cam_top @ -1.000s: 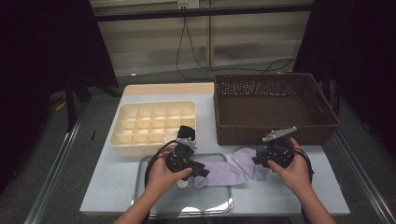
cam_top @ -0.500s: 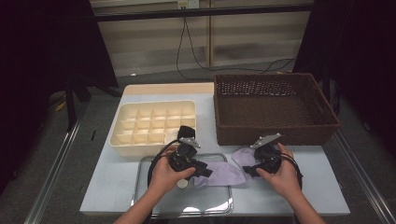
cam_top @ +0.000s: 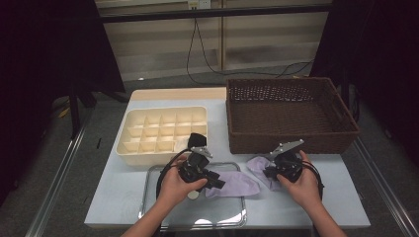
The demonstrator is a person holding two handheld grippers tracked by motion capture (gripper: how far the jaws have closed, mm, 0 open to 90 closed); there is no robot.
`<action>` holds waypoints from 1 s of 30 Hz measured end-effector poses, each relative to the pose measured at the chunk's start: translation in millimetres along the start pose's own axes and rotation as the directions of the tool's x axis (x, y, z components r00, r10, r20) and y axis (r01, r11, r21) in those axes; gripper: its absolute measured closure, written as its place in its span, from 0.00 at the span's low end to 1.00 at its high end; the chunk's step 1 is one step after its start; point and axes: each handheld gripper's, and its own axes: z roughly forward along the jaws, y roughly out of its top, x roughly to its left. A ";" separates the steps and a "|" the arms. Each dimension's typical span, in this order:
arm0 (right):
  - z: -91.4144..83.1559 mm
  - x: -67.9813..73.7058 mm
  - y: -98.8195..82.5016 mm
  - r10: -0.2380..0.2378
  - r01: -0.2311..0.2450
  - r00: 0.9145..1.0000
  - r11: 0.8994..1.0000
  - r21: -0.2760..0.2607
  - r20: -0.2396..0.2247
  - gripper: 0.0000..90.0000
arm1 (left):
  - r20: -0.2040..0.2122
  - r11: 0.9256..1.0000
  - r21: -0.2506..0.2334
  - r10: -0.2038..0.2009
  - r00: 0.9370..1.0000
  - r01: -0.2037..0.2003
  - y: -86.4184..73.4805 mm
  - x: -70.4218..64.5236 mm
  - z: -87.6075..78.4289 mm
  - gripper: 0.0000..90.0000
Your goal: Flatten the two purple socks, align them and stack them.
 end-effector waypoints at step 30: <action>6.7 55.2 23.1 -0.194 0.192 0.966 0.981 -0.025 -0.169 0.92 | 0.023 0.997 -0.067 0.033 0.999 -0.032 22.1 0.4 12.9 0.48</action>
